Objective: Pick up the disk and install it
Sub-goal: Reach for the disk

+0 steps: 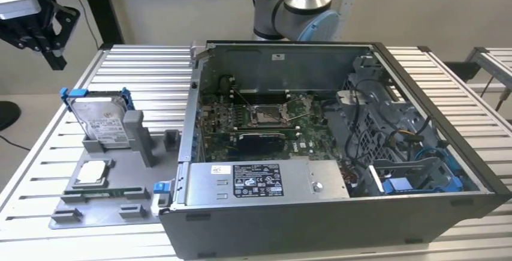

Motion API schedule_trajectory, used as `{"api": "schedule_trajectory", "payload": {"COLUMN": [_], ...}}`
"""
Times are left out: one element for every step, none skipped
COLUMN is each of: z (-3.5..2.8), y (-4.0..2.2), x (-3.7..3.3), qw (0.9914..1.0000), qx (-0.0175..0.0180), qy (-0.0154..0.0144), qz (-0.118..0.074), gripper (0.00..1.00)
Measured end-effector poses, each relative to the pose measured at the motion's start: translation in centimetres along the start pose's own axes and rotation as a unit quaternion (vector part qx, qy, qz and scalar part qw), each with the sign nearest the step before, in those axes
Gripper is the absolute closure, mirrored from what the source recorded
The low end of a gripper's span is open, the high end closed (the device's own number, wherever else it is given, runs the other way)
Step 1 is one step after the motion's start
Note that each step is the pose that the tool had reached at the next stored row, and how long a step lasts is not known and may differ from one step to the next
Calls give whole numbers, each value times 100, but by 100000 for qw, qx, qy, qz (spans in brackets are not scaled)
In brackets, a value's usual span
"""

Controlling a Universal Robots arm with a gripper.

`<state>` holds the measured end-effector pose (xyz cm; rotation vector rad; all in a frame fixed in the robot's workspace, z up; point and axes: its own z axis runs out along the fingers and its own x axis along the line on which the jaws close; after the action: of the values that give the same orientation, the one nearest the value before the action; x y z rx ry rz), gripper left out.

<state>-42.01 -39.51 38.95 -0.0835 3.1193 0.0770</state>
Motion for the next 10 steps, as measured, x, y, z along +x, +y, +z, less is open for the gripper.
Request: {"api": "schedule_trajectory", "payload": {"z": [0, 0, 0, -1, -1, -1, 0, 0, 0, -1], "y": [0, -1, -1, -2, -2, -1, -1, -1, -1, -1], "x": [0, -1, -1, -1, -2, -1, -1, -1, -1, -1], "qw": [99998, 99989, 99975, 99952, 99925, 99891, 99847, 99787, 99727, 99658], "qx": [22, 62, 112, 162, 219, 306, 383, 448, 521, 593], "qy": [36, 78, 122, 171, 213, 260, 302, 355, 403, 455], "qz": [-695, -1458, -2245, -3079, -3870, -4656, -5505, -6495, -7361, -8228], "gripper": [100, 100, 100, 100, 100, 100, 100, 100, 100, 100]}}
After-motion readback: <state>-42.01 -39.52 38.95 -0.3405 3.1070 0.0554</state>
